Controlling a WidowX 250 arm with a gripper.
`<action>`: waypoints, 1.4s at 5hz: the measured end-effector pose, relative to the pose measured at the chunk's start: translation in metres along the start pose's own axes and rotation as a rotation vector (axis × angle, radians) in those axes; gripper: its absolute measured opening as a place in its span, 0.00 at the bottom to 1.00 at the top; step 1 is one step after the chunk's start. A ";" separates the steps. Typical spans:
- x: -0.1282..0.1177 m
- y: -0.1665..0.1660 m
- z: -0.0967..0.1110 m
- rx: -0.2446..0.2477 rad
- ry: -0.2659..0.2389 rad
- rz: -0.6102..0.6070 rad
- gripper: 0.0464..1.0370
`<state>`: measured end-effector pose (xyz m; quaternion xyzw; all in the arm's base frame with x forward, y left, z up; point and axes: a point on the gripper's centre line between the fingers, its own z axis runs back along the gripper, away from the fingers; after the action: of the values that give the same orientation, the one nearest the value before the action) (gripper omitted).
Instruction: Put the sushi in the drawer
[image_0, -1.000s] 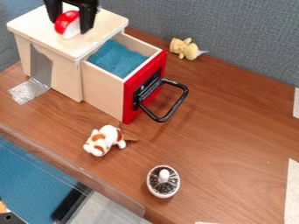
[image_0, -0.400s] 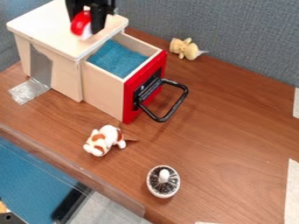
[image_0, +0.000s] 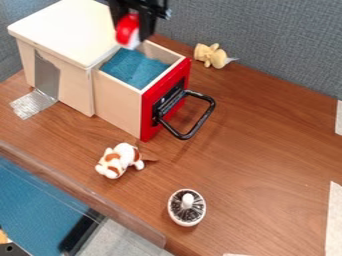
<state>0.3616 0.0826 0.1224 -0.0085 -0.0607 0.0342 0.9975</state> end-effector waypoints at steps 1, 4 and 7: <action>0.005 -0.019 -0.012 -0.006 0.009 -0.025 0.53; 0.001 -0.015 -0.046 0.045 0.090 -0.022 0.53; -0.003 -0.011 -0.061 0.027 0.127 -0.034 0.87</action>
<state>0.3671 0.0703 0.0620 0.0038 0.0030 0.0174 0.9998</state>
